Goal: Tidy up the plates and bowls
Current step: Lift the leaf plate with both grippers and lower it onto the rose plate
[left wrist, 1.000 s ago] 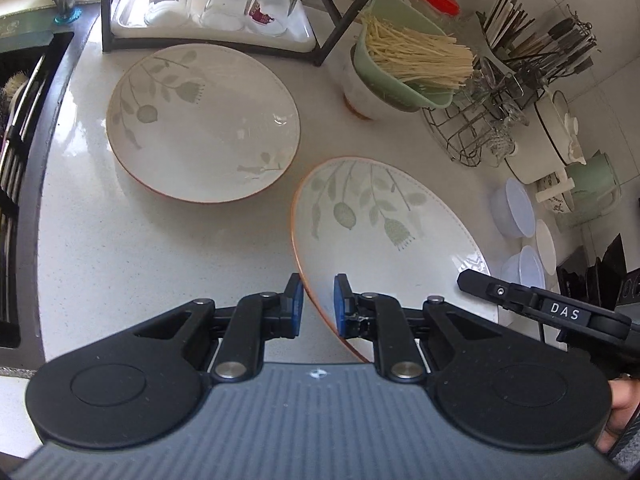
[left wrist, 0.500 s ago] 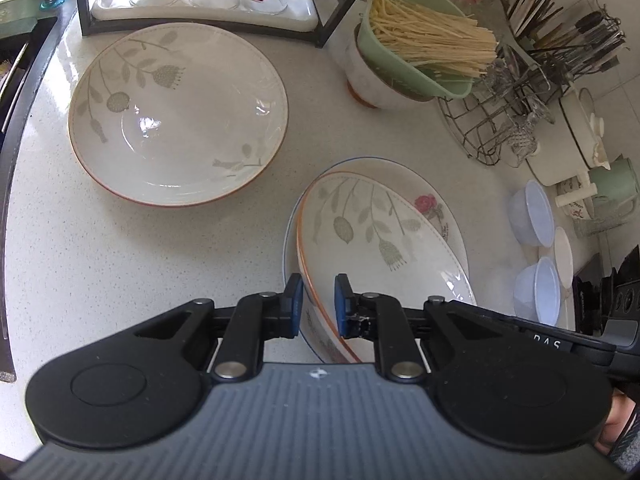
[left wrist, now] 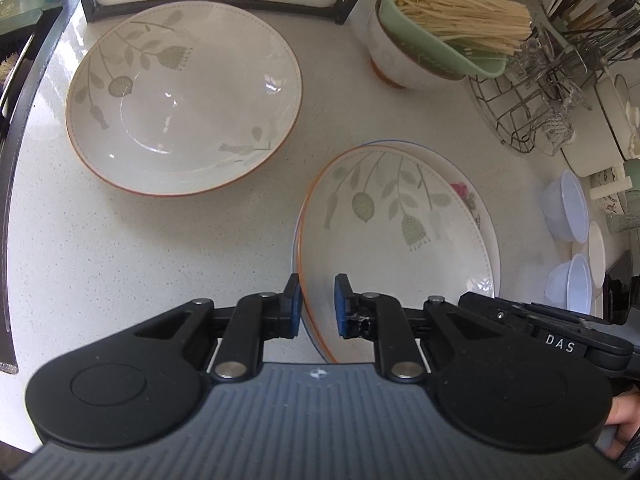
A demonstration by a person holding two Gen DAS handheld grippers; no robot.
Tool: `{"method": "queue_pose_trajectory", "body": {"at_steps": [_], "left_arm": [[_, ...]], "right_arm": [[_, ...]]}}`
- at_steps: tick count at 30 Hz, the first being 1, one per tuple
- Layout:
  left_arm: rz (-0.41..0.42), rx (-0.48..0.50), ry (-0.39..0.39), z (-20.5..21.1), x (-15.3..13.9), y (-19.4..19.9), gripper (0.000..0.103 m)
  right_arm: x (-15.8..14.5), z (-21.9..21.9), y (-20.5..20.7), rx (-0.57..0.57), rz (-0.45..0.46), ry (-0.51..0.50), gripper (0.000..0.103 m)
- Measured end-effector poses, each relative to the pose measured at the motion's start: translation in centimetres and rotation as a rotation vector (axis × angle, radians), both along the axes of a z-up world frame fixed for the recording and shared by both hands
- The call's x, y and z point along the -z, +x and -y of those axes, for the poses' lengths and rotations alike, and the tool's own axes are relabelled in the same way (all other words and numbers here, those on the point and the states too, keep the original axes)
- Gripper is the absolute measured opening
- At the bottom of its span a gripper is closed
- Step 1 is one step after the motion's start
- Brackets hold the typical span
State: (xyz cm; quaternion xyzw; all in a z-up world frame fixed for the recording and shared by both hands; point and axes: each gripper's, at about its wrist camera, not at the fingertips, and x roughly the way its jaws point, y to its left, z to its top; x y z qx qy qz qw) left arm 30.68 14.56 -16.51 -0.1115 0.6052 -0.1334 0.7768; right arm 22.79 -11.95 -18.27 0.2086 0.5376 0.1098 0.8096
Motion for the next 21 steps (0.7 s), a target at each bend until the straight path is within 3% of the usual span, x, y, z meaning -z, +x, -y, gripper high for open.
{"method": "queue_pose_trajectory", "body": {"at_steps": [10, 21], "left_arm": [[0.009, 0.003, 0.056, 2.0, 0.6, -0.3, 0.019], [0.006, -0.092, 0.075, 2.6, 0.7, -0.8, 0.019]], "right_arm": [[0.0, 0.8, 1.4, -0.042, 0.0, -0.045, 0.017], [-1.1, 0.7, 1.9, -0.118, 0.009, -0.109, 0.017]]}}
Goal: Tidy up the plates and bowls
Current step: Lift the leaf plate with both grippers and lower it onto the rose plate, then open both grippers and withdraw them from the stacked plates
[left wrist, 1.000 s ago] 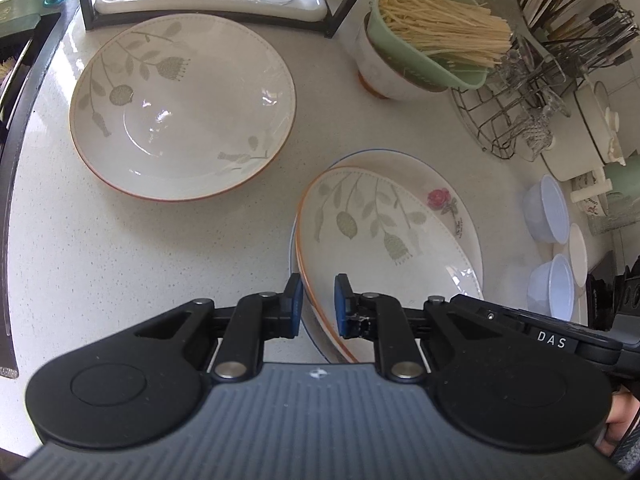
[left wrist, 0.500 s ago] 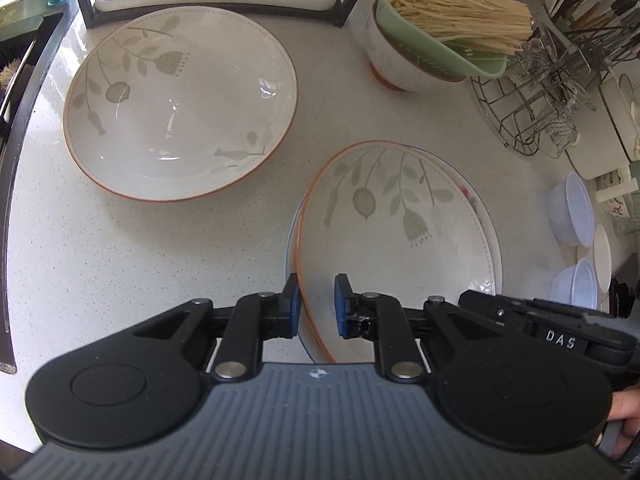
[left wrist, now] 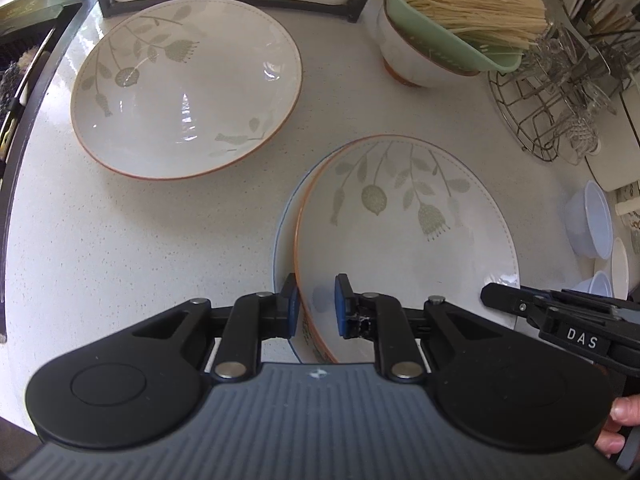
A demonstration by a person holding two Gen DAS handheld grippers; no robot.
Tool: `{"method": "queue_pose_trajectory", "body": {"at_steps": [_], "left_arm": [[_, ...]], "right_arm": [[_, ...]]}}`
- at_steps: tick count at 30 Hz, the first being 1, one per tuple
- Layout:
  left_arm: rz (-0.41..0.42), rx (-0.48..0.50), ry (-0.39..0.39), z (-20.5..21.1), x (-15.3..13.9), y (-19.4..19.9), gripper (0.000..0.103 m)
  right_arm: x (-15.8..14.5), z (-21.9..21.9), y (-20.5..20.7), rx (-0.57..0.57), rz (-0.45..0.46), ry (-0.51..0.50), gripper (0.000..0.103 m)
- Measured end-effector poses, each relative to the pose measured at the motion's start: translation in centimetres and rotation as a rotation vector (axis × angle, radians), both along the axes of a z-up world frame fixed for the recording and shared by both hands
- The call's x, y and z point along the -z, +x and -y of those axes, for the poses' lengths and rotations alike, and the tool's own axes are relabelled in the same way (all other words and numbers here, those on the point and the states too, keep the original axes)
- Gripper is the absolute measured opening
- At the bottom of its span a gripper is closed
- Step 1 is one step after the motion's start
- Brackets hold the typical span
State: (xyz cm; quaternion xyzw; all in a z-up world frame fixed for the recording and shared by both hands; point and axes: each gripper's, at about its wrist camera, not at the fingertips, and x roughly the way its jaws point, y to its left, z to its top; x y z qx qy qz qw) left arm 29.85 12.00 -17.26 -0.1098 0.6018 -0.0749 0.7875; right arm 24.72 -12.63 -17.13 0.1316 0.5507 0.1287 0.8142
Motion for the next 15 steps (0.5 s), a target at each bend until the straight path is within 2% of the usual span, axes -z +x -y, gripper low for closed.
{"method": "queue_pose_trajectory", "body": {"at_steps": [6, 15], "left_arm": [[0.012, -0.024, 0.002, -0.6, -0.7, -0.4, 0.019], [0.052, -0.039, -0.017, -1.0, -4.0, -1.2, 0.019]], "right_arm": [[-0.3, 0.1, -0.1, 0.03, -0.017, -0.001, 0.016], [-1.4, 0.1, -0.4, 0.084, -0.034, -0.021, 0.017]]}}
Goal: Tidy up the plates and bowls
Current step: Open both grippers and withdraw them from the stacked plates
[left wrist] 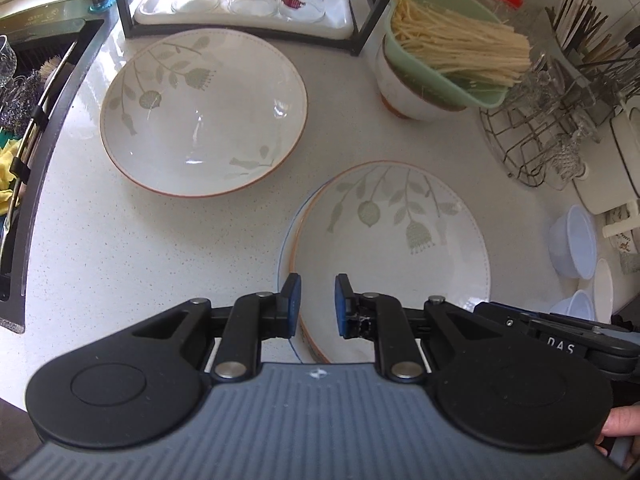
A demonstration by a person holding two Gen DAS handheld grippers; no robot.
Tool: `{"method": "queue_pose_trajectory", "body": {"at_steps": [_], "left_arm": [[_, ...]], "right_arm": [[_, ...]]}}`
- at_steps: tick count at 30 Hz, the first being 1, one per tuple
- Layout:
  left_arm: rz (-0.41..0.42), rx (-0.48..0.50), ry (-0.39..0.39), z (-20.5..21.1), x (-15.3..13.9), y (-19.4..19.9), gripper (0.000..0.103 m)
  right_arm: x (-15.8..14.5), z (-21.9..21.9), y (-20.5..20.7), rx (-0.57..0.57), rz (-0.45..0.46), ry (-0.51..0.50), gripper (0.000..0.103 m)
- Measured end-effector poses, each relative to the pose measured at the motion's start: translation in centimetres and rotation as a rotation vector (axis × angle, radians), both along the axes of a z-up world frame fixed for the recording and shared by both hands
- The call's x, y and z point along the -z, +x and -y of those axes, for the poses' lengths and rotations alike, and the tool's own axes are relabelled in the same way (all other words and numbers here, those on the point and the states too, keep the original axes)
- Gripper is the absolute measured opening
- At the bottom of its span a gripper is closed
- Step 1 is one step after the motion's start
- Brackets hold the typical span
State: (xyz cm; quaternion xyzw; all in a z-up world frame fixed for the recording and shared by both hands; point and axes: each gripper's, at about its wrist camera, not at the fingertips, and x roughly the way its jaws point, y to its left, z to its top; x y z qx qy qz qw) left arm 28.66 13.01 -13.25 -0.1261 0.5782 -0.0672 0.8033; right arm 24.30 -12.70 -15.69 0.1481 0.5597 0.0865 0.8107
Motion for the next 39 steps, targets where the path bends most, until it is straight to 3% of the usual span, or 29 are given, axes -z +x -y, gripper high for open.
{"method": "queue_pose_trajectory", "body": {"at_steps": [9, 21, 30, 39], "left_arm": [[0.086, 0.018, -0.007, -0.2, -4.3, -1.6, 0.019], [0.22, 0.038, -0.057, -4.5, -9.1, -4.9, 0.019], [0.277, 0.071, -0.039, -7.7, -10.3, -7.6, 0.019], [0.347, 0.031, -0.029, -10.9, -11.3, -9.8, 0.019]], "right_arm": [[-4.5, -0.2, -1.2, 0.031, 0.135, -0.009, 0.017], [-11.4, -4.0, -5.4, 0.079, 0.374, -0.041, 0.017], [-12.3, -8.0, -8.8, 0.093, 0.421, -0.039, 0.017], [-13.2, -11.9, -9.1, 0.042, 0.48, -0.078, 0.017]]}}
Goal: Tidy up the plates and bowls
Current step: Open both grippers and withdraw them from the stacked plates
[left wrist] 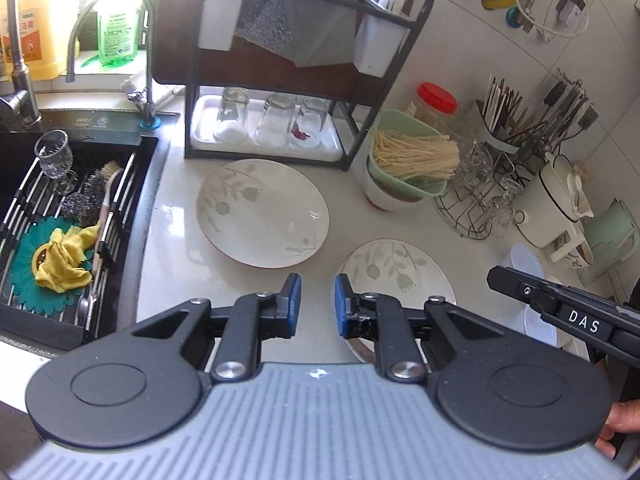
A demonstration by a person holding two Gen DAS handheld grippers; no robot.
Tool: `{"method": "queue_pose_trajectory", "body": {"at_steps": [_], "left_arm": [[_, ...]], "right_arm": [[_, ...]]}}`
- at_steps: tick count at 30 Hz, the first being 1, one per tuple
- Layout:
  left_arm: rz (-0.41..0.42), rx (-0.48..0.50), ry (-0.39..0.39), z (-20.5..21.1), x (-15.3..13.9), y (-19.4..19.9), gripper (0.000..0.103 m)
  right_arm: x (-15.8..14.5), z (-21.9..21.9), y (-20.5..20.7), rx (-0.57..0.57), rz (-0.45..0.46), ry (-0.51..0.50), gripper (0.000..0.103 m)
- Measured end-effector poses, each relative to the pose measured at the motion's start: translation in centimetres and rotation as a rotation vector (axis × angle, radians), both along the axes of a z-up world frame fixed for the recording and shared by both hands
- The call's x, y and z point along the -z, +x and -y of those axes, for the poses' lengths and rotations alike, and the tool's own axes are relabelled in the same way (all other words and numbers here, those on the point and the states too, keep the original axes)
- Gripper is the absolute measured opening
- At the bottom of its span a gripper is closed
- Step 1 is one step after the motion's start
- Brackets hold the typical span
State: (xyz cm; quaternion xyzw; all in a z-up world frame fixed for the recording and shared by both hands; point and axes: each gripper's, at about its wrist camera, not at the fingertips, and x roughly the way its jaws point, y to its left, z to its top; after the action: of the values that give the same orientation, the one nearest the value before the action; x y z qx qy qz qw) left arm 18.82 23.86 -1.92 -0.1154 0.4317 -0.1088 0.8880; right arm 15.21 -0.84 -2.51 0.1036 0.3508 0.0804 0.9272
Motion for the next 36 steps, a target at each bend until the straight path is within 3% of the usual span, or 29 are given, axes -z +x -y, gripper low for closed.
{"method": "queue_pose_trajectory", "body": {"at_steps": [13, 19, 33, 36], "left_arm": [[0.067, -0.061, 0.025, -4.1, -0.7, -3.3, 0.019], [0.06, -0.035, 0.035, -4.8, -0.4, -3.9, 0.019], [-0.003, 0.004, 0.016, -4.2, 2.6, -0.4, 0.02], [-0.028, 0.001, 0.016, -4.1, 3.7, 0.8, 0.024]], "right_arm": [[0.5, -2.8, -1.5, -0.021, 0.004, -0.001, 0.017], [1.5, -4.2, -2.2, -0.016, -0.032, 0.002, 0.017], [2.4, -4.8, -1.2, 0.008, -0.091, -0.019, 0.017], [3.1, -4.9, -0.2, 0.007, -0.115, -0.01, 0.017]]}}
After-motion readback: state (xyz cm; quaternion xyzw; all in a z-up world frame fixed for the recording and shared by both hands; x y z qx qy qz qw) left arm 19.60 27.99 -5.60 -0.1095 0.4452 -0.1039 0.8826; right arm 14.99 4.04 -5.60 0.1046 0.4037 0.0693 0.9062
